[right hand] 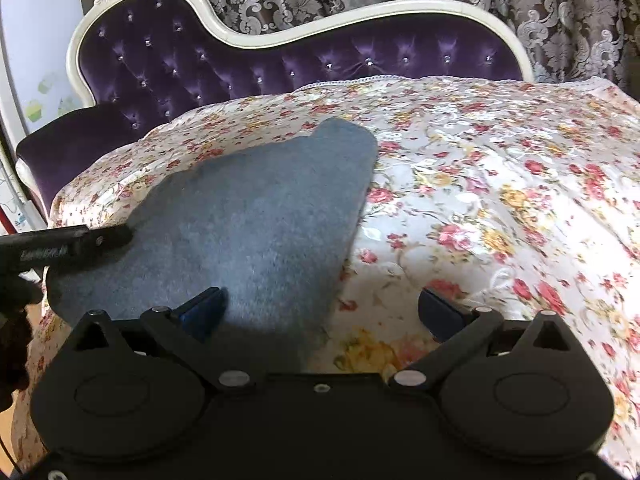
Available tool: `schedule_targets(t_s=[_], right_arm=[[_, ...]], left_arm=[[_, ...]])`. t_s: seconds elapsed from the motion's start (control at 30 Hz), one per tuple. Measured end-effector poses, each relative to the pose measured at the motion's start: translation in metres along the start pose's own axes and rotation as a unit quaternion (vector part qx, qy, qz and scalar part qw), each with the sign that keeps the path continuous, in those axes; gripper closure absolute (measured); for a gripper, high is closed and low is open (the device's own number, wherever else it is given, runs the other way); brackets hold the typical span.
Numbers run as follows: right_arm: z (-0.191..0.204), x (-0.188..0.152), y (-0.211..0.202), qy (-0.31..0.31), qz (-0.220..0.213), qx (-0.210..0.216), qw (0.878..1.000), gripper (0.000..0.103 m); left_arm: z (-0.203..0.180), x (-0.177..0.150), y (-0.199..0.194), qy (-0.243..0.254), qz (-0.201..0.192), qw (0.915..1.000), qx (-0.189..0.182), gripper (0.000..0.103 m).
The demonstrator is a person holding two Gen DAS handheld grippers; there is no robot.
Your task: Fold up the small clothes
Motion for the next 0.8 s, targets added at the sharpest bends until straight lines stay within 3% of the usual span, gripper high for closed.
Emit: schedule_targets(t_s=[0.2,0.5,0.73,0.8], right_arm=[[0.005,-0.003,-0.018,-0.021,-0.020,-0.023,0.999,0.000],[0.015,0.012,-0.068,0.001,-0.110,-0.011,0.994,0.000],[0.027,0.018,-0.084,0.024,-0.105,0.027,0.994,0.001],[0.033,0.015,-0.089,0.022,-0.105,0.037,0.994,0.000]], left_arm=[[0.006,-0.004,-0.016,-0.011,0.000,0.9999,0.006,0.016],[0.006,0.005,-0.050,-0.056,0.010,0.9984,-0.007,0.016],[-0.008,0.016,-0.064,-0.023,0.093,0.9929,0.070,0.016],[-0.011,0.018,-0.070,-0.017,0.095,0.9928,0.071,0.016]])
Point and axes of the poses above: each gripper's, at about its wrist camera, not at the fingertips, and y roughly the way its jaws point, z to its left, x to its top, the point moved 4 cm from there along y, roughly the way its jaws point, and after that the axes turned 15 degrees about y, right-handed, at the moved point
